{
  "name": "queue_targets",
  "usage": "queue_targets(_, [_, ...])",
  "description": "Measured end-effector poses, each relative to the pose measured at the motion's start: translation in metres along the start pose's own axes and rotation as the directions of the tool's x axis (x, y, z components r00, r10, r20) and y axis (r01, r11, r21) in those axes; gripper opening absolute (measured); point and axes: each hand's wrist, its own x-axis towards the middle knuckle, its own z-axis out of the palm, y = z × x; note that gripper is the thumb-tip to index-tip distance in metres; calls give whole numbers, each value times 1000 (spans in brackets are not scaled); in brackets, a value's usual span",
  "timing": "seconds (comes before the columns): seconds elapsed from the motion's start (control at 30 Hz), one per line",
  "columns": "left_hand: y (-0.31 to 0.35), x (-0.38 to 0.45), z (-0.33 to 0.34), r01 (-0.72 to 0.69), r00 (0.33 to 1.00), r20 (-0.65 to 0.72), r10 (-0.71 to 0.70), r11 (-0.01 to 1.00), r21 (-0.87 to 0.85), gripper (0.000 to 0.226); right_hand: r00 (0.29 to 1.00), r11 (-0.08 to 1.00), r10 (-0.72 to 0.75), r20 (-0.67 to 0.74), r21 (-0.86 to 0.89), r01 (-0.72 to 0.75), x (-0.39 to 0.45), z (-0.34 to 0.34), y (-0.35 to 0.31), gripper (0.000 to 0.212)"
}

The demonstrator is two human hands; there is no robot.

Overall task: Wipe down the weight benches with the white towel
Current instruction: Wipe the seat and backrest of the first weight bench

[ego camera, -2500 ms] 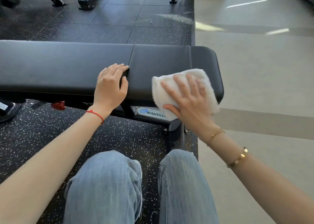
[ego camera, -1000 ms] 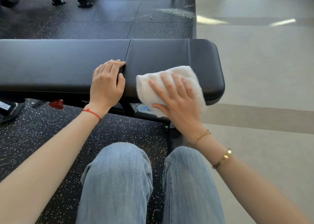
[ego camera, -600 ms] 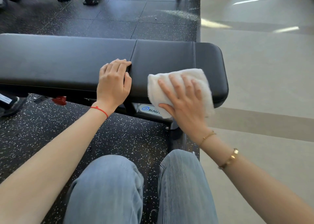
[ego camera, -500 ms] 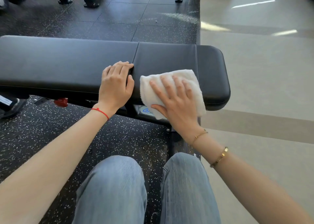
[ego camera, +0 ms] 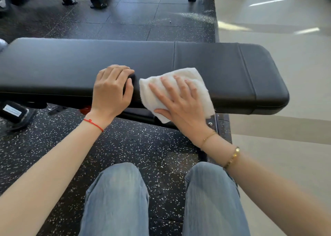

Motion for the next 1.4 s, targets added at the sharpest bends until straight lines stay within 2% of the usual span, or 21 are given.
queue_targets(0.2, [-55,-9,-2,9,999,-53,-11,999,-42,27,999,999,32,-12,30,-32,41,-9,-54,67])
queue_targets(0.3, [-65,-10,-2,16,999,-49,-20,997,-76,28,999,999,40,-13,9,-40,29,-7,-42,67])
queue_targets(0.43, [-63,-10,-3,16,999,-39,-21,993,-116,29,986,986,166,-5,14,-166,-4,-5,-11,66])
queue_targets(0.53, [-64,-10,-4,19,999,-31,-23,992,-125,30,981,981,192,23,33,-193,-3,-8,-10,64])
queue_targets(0.73, [-63,-7,-10,37,999,16,-35,986,-160,30,998,996,40,40,79,-43,48,-15,-67,67])
queue_targets(0.83, [-68,-6,-14,25,999,49,-18,988,-154,31,998,995,13,59,96,-18,45,-16,-62,66])
queue_targets(1.07, [-73,-9,-14,13,999,40,-5,979,-204,32,990,989,137,19,53,-138,18,-13,-34,68])
queue_targets(1.3, [-79,-14,-11,53,998,-19,-58,980,-191,30,994,986,108,26,126,-111,61,-15,-99,68])
queue_targets(1.4, [-88,-17,-12,75,996,-29,-82,980,-184,30,994,987,106,6,121,-106,65,-14,-106,66])
